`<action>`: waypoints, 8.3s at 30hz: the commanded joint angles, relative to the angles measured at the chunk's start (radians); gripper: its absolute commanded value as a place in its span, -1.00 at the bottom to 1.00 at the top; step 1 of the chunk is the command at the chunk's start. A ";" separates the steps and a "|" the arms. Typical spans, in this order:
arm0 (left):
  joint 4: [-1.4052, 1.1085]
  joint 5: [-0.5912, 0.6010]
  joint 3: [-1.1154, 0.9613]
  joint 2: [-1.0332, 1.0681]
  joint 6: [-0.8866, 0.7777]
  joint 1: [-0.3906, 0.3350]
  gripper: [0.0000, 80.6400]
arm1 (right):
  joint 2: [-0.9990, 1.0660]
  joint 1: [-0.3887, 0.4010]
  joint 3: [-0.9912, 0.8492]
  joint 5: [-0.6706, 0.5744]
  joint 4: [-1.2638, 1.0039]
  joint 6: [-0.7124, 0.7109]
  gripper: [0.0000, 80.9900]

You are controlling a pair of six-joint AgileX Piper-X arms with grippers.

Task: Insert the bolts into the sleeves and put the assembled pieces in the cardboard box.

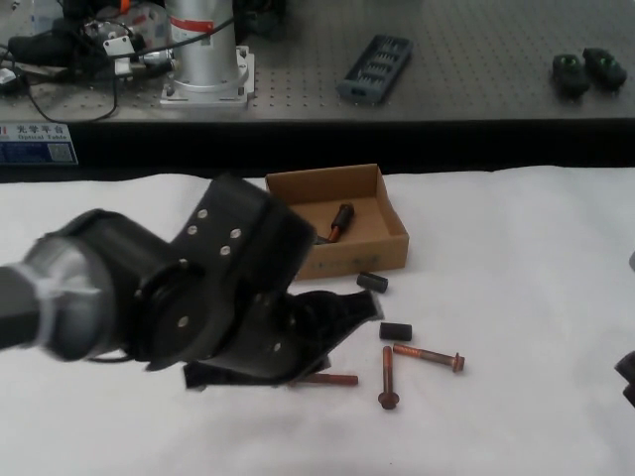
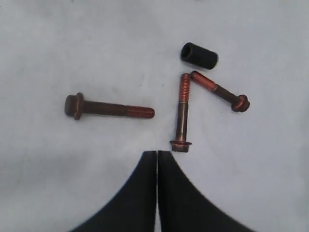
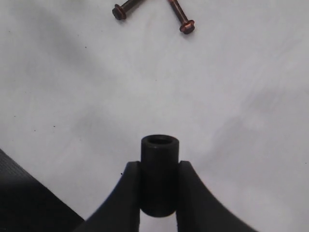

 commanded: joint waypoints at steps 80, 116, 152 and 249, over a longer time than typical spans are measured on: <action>0.168 0.123 -0.120 0.318 2.058 0.171 -0.98 | -0.018 -0.001 0.001 -0.022 0.013 -0.001 -0.93; 0.357 0.284 -0.122 0.312 3.451 0.172 -0.98 | -0.054 -0.001 0.001 -0.022 -0.032 -0.055 -0.93; 0.209 0.298 -0.122 -0.045 1.787 0.037 0.25 | -0.054 -0.001 0.001 -0.022 0.206 -0.053 -0.93; 0.136 -0.123 -0.111 0.282 0.129 -0.074 -0.96 | -0.054 -0.001 0.001 -0.037 0.217 0.081 -0.93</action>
